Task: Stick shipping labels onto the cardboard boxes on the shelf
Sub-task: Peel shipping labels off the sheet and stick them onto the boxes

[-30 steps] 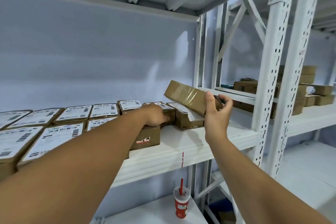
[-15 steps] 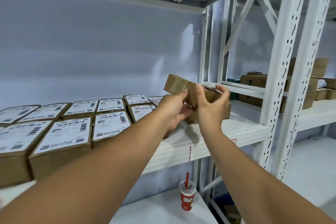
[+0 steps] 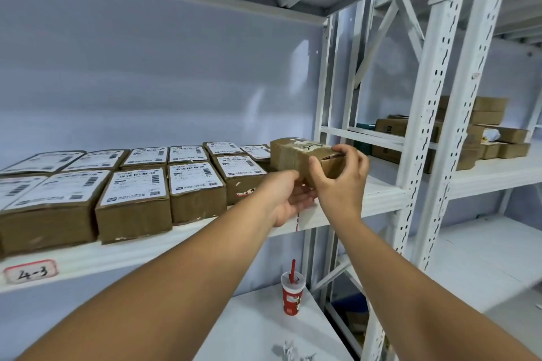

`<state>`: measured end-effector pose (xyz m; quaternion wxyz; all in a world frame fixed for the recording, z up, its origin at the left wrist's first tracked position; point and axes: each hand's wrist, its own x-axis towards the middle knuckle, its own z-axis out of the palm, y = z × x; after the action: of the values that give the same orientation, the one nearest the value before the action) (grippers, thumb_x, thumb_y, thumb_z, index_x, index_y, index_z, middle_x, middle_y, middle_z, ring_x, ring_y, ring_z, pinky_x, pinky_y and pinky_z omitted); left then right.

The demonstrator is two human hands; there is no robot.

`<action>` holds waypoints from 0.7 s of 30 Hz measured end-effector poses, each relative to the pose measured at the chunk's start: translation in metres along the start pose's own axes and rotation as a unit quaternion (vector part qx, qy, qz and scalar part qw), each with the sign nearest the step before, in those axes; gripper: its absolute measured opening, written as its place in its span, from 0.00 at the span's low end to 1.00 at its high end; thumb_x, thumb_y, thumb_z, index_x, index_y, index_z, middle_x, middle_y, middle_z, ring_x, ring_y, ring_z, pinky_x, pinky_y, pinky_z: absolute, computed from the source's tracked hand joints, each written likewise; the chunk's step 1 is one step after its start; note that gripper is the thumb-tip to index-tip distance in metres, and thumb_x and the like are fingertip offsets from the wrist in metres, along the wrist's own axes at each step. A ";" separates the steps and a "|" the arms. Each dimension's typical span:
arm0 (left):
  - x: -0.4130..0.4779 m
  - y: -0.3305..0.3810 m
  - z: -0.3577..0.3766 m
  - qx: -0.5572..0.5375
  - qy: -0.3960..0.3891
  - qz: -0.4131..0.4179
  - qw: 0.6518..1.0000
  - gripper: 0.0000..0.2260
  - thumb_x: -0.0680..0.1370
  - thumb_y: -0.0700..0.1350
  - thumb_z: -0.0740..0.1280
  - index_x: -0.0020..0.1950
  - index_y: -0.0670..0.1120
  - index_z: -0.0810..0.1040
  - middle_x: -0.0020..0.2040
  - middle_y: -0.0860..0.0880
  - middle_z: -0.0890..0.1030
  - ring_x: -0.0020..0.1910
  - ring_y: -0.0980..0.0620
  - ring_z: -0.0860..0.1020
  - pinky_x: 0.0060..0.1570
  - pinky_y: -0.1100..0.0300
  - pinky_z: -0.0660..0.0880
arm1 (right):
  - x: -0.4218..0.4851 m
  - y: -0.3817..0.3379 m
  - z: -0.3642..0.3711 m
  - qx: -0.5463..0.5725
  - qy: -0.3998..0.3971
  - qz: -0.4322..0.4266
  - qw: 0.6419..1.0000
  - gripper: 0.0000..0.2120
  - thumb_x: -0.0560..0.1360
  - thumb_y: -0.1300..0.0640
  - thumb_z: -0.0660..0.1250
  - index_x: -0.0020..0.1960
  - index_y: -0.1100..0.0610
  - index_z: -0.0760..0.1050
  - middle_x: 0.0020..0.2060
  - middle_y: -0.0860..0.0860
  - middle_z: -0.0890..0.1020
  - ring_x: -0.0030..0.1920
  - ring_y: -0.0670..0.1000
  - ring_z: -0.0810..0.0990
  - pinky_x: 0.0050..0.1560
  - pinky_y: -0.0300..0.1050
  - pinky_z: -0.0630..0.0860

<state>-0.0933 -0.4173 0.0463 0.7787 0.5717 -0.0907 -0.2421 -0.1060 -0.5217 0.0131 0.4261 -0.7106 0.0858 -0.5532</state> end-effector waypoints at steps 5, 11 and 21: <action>-0.023 -0.007 -0.005 0.030 0.010 -0.006 0.999 0.10 0.80 0.41 0.57 0.42 0.43 0.74 0.36 0.47 0.78 0.24 0.55 0.79 0.35 0.62 0.75 | -0.018 -0.010 -0.009 -0.003 -0.004 -0.019 1.000 0.21 0.66 0.44 0.70 0.56 0.49 0.71 0.58 0.47 0.66 0.60 0.49 0.71 0.60 0.45 0.73; -0.037 -0.010 -0.016 0.083 0.027 -0.012 0.996 0.09 0.79 0.42 0.56 0.43 0.43 0.74 0.27 0.49 0.81 0.31 0.53 0.78 0.35 0.62 0.73 | -0.029 -0.017 -0.013 -0.030 -0.026 0.014 0.999 0.22 0.69 0.44 0.72 0.59 0.48 0.71 0.56 0.44 0.64 0.58 0.47 0.71 0.59 0.41 0.71; -0.039 -0.012 -0.028 0.174 -0.026 -0.031 0.984 0.06 0.79 0.43 0.59 0.48 0.43 0.74 0.48 0.45 0.80 0.37 0.50 0.81 0.39 0.60 0.75 | -0.032 0.001 -0.006 -0.014 -0.114 0.101 0.988 0.21 0.69 0.46 0.74 0.57 0.48 0.70 0.60 0.50 0.66 0.55 0.46 0.69 0.55 0.37 0.64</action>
<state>-0.1183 -0.3779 0.0313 0.6569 0.6944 -0.1342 -0.2612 -0.1224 -0.5067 -0.0102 0.4766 -0.7627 0.1156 -0.4215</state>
